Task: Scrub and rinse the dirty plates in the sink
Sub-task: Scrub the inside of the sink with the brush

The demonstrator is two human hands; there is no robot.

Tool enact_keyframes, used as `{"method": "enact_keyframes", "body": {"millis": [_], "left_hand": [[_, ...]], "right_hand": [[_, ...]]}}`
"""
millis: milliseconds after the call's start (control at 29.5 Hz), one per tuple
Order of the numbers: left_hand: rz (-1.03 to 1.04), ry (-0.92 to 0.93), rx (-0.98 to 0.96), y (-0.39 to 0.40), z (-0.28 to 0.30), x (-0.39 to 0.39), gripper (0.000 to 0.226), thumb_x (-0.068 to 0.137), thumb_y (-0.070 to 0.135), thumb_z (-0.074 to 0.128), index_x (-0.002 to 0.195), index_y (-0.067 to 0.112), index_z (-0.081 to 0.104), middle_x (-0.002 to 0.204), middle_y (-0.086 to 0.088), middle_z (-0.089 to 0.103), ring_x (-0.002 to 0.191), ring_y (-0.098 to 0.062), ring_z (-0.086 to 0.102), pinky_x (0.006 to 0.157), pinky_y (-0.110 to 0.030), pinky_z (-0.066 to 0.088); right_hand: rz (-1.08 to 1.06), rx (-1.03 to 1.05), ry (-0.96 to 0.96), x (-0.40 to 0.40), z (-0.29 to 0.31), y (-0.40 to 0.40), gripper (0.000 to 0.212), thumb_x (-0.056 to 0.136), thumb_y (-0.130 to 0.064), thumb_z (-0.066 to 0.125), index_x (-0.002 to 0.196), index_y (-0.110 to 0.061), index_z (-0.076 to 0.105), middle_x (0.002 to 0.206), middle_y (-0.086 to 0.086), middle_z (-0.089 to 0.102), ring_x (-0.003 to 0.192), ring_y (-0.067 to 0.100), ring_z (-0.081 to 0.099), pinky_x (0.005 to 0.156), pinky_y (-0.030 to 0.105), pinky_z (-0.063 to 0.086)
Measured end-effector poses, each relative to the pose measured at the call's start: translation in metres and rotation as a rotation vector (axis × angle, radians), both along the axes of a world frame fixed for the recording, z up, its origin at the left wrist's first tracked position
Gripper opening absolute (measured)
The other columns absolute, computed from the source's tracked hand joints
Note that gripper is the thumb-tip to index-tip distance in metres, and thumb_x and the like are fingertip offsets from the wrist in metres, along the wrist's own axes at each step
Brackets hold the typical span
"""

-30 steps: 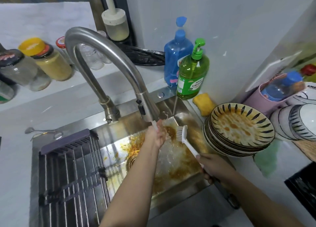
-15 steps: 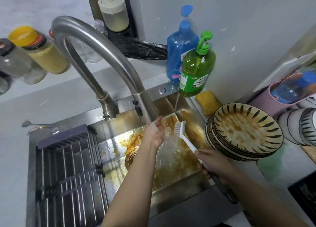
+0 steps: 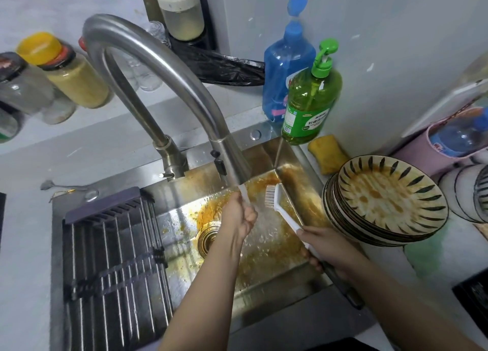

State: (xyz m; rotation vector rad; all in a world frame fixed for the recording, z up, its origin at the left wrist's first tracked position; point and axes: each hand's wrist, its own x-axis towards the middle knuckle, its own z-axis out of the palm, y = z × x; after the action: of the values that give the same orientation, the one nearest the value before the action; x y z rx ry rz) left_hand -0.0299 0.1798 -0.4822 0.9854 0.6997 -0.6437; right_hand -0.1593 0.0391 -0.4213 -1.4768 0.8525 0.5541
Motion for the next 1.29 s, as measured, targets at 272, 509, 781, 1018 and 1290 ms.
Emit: {"method": "enact_keyframes", "body": {"millis": [272, 509, 781, 1018, 1290], "left_hand": [[0.001, -0.091, -0.013, 0.015, -0.006, 0.0, 0.033, 0.088, -0.019, 0.026, 0.083, 0.009, 0.042, 0.074, -0.007, 0.048, 0.05, -0.008, 0.041, 0.038, -0.016, 0.035], [0.031, 0.037, 0.175, 0.027, 0.008, -0.003, 0.024, 0.096, 0.019, 0.054, 0.076, 0.007, 0.058, 0.046, 0.001, 0.057, 0.039, -0.007, 0.052, 0.04, -0.016, 0.044], [0.064, -0.096, 0.304, 0.042, 0.018, -0.013, 0.025, 0.099, -0.001, 0.041, 0.08, 0.011, 0.053, 0.079, -0.007, 0.057, 0.07, -0.016, 0.056, 0.075, -0.027, 0.049], [-0.091, -0.152, 0.385, 0.053, 0.026, -0.018, 0.032, 0.09, -0.005, 0.047, 0.114, 0.013, 0.056, 0.097, -0.004, 0.059, 0.088, -0.017, 0.054, 0.076, -0.028, 0.043], [-0.042, -0.074, 0.404, 0.067, 0.033, -0.026, 0.028, 0.095, 0.002, 0.036, 0.109, 0.016, 0.056, 0.081, 0.0, 0.052, 0.075, -0.013, 0.049, 0.064, -0.025, 0.038]], "right_hand": [[-0.022, 0.045, 0.01, 0.002, -0.001, 0.01, 0.025, 0.098, -0.024, 0.051, 0.12, -0.014, 0.059, 0.06, 0.005, 0.051, 0.04, 0.012, 0.04, 0.039, 0.02, 0.032], [-0.023, 0.274, 0.097, 0.014, 0.007, 0.023, 0.03, 0.101, -0.025, 0.043, 0.113, -0.006, 0.063, 0.056, 0.002, 0.049, 0.04, 0.01, 0.044, 0.038, 0.021, 0.035], [-0.111, 0.562, 0.156, 0.029, 0.005, 0.037, 0.032, 0.101, -0.033, 0.039, 0.102, -0.007, 0.058, 0.05, -0.001, 0.043, 0.033, 0.007, 0.036, 0.032, 0.016, 0.031], [0.047, 0.335, 0.039, 0.045, 0.001, 0.051, 0.028, 0.101, -0.019, 0.044, 0.127, -0.013, 0.051, 0.068, 0.007, 0.057, 0.039, 0.009, 0.044, 0.034, 0.019, 0.035], [0.285, -0.042, -0.118, 0.096, 0.008, 0.08, 0.028, 0.098, -0.001, 0.042, 0.124, 0.005, 0.052, 0.083, 0.009, 0.062, 0.059, 0.013, 0.058, 0.042, 0.017, 0.046]]}}
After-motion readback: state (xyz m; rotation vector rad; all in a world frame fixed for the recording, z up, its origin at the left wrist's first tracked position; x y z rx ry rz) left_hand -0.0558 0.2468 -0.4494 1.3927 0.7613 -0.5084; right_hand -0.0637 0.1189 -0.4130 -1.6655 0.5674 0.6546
